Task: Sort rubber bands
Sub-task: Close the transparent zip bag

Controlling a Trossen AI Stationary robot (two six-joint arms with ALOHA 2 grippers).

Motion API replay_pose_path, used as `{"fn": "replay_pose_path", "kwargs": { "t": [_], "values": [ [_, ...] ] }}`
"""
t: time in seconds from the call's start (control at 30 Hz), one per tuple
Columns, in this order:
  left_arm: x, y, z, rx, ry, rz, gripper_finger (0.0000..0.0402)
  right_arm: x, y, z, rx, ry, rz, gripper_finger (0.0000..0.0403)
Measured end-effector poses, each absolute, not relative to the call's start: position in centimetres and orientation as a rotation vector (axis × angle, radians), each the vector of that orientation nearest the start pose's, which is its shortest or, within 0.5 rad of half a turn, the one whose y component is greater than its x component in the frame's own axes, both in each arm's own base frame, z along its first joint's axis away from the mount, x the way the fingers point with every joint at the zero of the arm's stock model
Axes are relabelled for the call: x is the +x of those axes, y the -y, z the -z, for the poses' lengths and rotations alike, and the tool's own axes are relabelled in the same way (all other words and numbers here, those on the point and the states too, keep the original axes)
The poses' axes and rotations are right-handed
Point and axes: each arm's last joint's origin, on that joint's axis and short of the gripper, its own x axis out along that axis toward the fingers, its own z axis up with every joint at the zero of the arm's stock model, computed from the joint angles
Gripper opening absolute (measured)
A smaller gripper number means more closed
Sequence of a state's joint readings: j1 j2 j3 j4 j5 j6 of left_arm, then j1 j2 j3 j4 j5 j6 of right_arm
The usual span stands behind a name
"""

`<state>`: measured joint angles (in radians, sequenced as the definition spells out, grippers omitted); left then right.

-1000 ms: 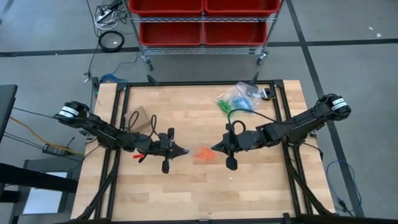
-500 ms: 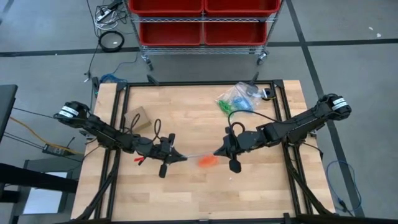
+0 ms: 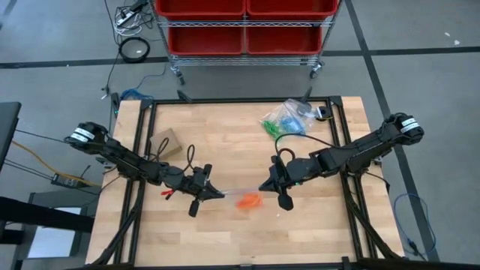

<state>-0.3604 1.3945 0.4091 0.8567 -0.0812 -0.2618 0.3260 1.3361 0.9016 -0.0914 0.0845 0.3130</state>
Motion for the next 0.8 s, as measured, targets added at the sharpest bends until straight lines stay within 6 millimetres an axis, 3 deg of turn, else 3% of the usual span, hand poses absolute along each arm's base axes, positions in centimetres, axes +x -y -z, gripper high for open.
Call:
{"fn": "replay_pose_path", "kwargs": {
  "t": [0.17, 0.47, 0.57, 0.8],
  "values": [
    [23.9, 8.8, -17.9, -0.245, -0.184, 0.289, 0.0001, 27.1, -8.7, -25.9, 0.157, -0.589, -0.061, 0.0063],
    [24.8, 9.2, -18.3, -0.234, -0.314, 0.272, 0.0001, 28.0, -8.8, -26.6, 0.193, -0.486, -0.093, 0.0162],
    [26.0, 9.6, -19.7, -0.183, -0.443, 0.294, 0.0001, 28.6, -8.6, -26.4, 0.211, -0.466, -0.114, 0.0174],
    [28.0, 10.2, -26.2, 0.025, -0.611, 0.289, 0.0001, 32.0, -8.6, -28.0, 0.155, -0.453, -0.180, 0.0169]
  ]
}}
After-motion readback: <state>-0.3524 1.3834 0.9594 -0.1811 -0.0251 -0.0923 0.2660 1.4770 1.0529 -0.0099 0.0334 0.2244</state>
